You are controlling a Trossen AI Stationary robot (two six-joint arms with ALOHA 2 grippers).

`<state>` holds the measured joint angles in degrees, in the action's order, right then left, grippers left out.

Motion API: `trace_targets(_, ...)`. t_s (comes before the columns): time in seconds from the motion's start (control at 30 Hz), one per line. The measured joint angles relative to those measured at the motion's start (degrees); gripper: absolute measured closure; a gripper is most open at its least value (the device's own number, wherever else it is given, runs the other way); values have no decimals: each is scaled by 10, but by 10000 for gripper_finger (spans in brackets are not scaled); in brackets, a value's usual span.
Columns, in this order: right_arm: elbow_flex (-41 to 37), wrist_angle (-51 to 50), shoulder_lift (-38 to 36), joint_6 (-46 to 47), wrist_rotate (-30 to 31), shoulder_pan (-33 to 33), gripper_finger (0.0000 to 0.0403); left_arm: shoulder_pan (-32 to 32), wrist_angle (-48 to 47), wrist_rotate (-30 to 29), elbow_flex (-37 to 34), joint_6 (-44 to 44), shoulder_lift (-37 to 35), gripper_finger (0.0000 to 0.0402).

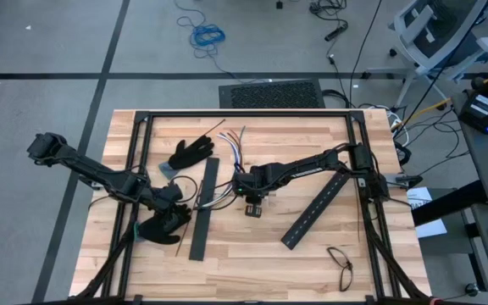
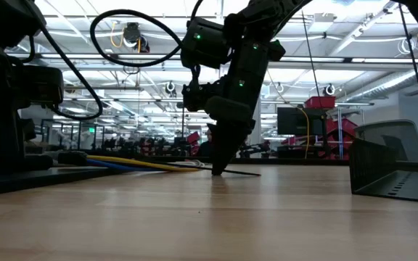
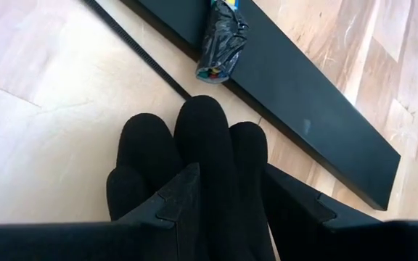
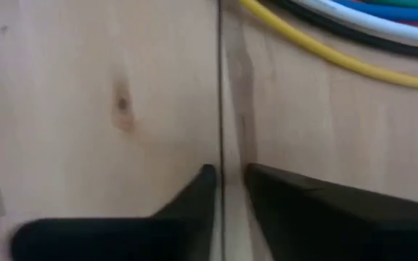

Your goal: Ziptie cables

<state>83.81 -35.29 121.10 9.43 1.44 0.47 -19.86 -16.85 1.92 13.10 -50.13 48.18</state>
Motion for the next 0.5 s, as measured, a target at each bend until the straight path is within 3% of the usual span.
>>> trace_targets(0.07, 0, -2, 0, 1, 0, -1, 387, 0, 1, -1, 0, 0, 0, 261)
trace_targets(0.23, -1, -41, -13, 8, -14, -2, 400, 0, 20, 15, 1, 0, -11, 261)
trace_targets(0.4, 42, -233, -49, -92, -33, -1, 402, 0, 19, 13, 19, 42, -38, 261)
trace_targets(0.5, 106, -364, -55, -172, -32, -1, 402, 0, 19, -28, 30, 88, -53, 261)
